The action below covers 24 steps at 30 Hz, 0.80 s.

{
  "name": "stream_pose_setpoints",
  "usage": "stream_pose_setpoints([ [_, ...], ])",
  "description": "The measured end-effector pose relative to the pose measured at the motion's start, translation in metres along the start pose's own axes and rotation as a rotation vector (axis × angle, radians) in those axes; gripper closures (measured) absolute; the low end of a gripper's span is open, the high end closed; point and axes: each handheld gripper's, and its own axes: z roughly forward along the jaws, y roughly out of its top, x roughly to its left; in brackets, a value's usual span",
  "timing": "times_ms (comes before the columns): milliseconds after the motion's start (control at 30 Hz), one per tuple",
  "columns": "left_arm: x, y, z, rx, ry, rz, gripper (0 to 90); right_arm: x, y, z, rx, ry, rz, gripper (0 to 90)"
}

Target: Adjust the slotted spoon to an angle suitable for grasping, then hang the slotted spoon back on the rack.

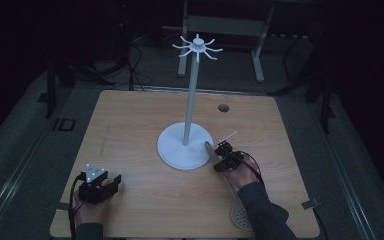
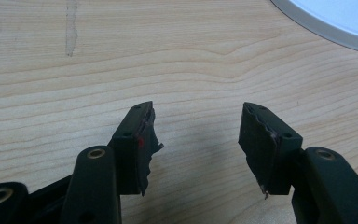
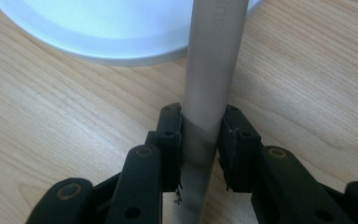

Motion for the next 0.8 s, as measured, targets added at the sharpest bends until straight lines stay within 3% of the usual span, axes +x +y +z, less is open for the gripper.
stream_pose_setpoints([
  [367,0.000,0.000,0.000,0.001,0.001,0.000,45.6,-0.003,-0.005,-0.011,-0.051,0.041,0.026,71.9],
  [800,-0.001,-0.001,0.000,0.004,0.004,0.002,45.6,-0.008,-0.022,-0.044,-0.239,0.047,0.039,72.7],
])
